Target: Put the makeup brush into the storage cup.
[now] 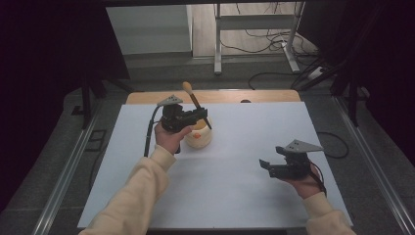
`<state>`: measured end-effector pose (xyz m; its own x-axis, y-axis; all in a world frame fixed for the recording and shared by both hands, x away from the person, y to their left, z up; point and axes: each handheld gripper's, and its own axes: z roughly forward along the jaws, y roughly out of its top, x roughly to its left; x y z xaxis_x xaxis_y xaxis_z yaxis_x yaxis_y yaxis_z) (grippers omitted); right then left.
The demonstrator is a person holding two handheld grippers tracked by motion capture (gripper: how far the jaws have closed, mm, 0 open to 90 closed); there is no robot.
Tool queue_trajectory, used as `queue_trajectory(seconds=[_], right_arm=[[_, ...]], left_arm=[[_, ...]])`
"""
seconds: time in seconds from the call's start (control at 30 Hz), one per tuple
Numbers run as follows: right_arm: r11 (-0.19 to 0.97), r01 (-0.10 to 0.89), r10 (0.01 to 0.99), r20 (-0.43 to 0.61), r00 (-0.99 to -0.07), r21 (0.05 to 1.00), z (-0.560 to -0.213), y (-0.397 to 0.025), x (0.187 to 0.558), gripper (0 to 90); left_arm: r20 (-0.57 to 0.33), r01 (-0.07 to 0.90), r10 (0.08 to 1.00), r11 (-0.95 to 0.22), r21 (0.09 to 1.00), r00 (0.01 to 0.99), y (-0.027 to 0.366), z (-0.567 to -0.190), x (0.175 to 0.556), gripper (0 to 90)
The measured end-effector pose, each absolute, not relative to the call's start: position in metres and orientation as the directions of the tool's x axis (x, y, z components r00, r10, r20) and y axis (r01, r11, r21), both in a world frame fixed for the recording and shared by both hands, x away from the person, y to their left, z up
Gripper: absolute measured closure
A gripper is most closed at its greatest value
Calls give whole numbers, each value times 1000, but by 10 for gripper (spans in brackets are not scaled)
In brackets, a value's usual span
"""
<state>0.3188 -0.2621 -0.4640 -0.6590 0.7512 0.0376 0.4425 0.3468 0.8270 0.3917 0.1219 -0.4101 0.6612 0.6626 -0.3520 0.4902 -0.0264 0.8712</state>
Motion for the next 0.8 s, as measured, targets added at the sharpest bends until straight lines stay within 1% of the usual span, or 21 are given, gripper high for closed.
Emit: queue_trajectory(seconds=[0.47, 0.8], right_arm=[[350, 442, 757, 29, -653, 826, -464, -262, 319, 180], [351, 443, 756, 29, -654, 825, -465, -262, 319, 181]], left_arm=[[-357, 502, 694, -6, 865, 625, 134, -412, 400, 788], [-340, 498, 717, -11, 867, 608, 140, -412, 403, 788]])
